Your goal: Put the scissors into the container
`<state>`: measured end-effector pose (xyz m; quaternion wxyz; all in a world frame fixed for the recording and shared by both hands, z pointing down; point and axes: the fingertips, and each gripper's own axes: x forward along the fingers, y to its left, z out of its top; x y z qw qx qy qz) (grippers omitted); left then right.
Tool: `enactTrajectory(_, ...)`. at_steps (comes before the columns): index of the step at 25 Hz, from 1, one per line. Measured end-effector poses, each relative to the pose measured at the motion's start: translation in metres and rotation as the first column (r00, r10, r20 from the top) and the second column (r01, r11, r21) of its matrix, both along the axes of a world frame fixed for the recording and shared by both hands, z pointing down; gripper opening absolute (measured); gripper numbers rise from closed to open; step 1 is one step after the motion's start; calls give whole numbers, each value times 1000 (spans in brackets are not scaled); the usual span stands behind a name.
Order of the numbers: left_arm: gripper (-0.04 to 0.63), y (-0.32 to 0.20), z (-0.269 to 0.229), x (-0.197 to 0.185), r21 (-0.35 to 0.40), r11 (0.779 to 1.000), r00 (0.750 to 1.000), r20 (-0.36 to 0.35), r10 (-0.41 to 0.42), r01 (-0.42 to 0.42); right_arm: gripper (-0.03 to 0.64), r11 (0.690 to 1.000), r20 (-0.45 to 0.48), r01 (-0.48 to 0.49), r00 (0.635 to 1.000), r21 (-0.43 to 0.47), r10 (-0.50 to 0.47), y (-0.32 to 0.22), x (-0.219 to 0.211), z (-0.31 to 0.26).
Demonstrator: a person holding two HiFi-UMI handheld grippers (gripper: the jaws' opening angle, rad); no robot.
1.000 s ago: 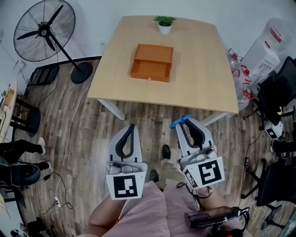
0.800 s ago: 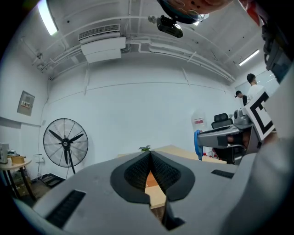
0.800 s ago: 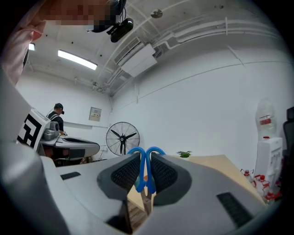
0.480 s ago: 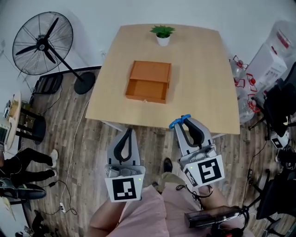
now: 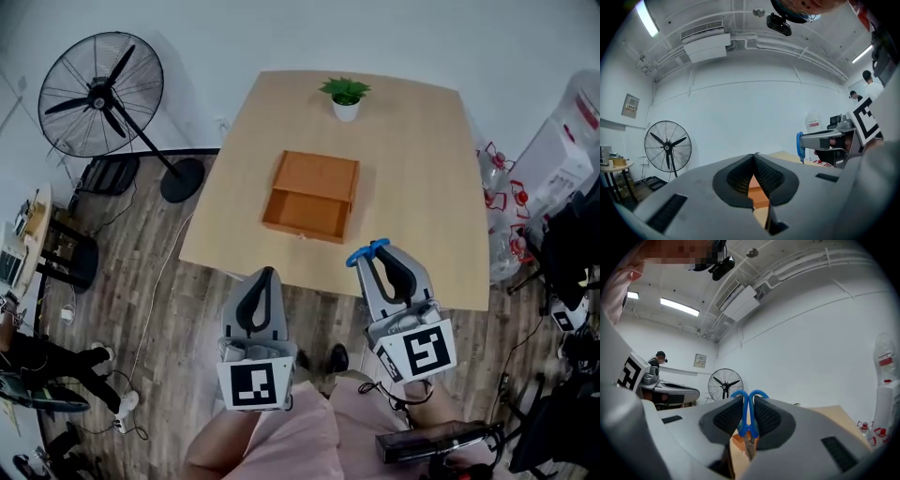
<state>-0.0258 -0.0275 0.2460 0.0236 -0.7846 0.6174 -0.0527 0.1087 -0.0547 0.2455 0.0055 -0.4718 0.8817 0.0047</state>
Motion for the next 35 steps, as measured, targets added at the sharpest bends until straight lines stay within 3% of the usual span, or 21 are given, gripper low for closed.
enactTrajectory(9, 5, -50, 2, -43, 23, 1000, 1000, -8, -19, 19, 74, 1000, -44, 0, 999, -11, -1, -49, -41, 6)
enactTrajectory(24, 5, -172, -1, -86, 53, 993, 994, -22, 106, -105, 74, 996, -77, -91, 993, -2, 91, -149, -87, 9)
enactTrajectory(35, 5, -223, 31, -102, -33, 986, 986, -28, 164, -165, 74, 992, -90, -106, 991, -72, 100, -189, -109, 44)
